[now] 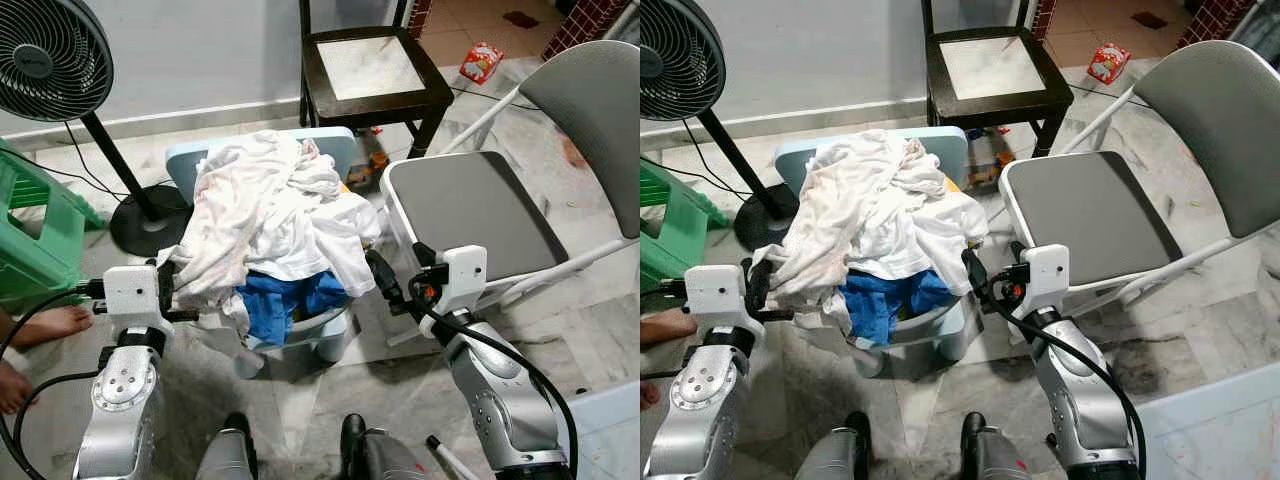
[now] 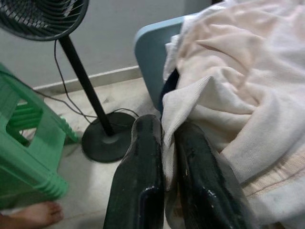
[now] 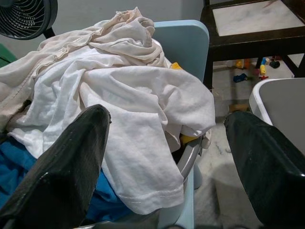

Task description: Hang hanger

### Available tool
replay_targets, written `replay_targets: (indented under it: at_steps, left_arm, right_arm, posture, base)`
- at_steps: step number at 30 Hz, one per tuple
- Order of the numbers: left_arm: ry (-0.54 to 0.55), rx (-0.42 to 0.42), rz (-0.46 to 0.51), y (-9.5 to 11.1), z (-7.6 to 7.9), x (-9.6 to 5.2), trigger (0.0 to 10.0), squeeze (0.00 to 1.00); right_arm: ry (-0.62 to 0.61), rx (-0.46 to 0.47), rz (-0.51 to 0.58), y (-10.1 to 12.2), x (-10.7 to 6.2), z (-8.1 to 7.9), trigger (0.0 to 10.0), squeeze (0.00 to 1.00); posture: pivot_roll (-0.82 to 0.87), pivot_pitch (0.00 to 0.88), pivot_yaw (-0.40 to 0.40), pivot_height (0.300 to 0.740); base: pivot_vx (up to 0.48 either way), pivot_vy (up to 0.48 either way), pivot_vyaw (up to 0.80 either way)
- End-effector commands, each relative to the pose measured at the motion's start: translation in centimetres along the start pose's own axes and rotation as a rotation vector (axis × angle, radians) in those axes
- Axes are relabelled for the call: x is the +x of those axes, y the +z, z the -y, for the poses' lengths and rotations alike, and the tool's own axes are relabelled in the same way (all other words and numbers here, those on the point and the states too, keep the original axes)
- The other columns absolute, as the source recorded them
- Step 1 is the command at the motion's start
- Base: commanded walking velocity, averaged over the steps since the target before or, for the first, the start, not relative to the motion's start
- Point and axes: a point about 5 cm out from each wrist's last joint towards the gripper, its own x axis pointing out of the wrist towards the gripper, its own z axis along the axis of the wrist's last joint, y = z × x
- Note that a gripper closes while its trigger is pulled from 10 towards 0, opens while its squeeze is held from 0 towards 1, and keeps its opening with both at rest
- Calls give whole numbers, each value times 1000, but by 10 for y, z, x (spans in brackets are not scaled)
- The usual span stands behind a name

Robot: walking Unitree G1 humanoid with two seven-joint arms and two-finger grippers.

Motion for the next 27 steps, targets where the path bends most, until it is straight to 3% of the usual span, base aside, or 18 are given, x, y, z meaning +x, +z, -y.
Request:
replay_targets:
  at_steps: [1,6,8,12,17,20,23,27]
  left_arm:
    - [-8,39,-27,-6,2,-7,10000,1000]
    - [-35,93,-35,-8,7,-15,10000,1000]
    - [-43,161,-5,-2,8,-18,10000,1000]
    - [-42,193,42,8,8,-16,10000,1000]
    - [-41,206,116,28,11,-4,10000,1000]
    - [-95,186,154,44,25,13,10000,1000]
    - [-179,165,80,38,46,30,10000,1000]
    - [-230,156,41,33,57,35,10000,1000]
  right_arm:
    - [-10,3,-17,-5,-3,3,10000,0]
    - [-12,3,-17,-6,-3,3,10000,0]
    - [-9,2,-16,-5,-2,3,10000,0]
    - [-8,1,-17,-5,-1,3,10000,0]
    - [-5,0,-18,-5,-1,4,10000,0]
    - [-3,-1,-18,-5,0,3,10000,0]
    - [9,-6,-15,-5,2,-1,10000,0]
    - [14,-12,-13,-5,3,-2,10000,0]
  posture:
    - [208,345,-63,740]
    - [210,345,-63,740]
    - [212,344,-62,740]
    - [213,344,-65,740]
    - [212,340,-68,740]
    - [211,337,-68,740]
    - [202,332,-66,740]
    - [197,332,-64,740]
  base:
    - [0,0,0]
    - [0,0,0]
    - [0,0,0]
    - [0,0,0]
    - [0,0,0]
    - [0,0,0]
    - [0,0,0]
    - [0,0,0]
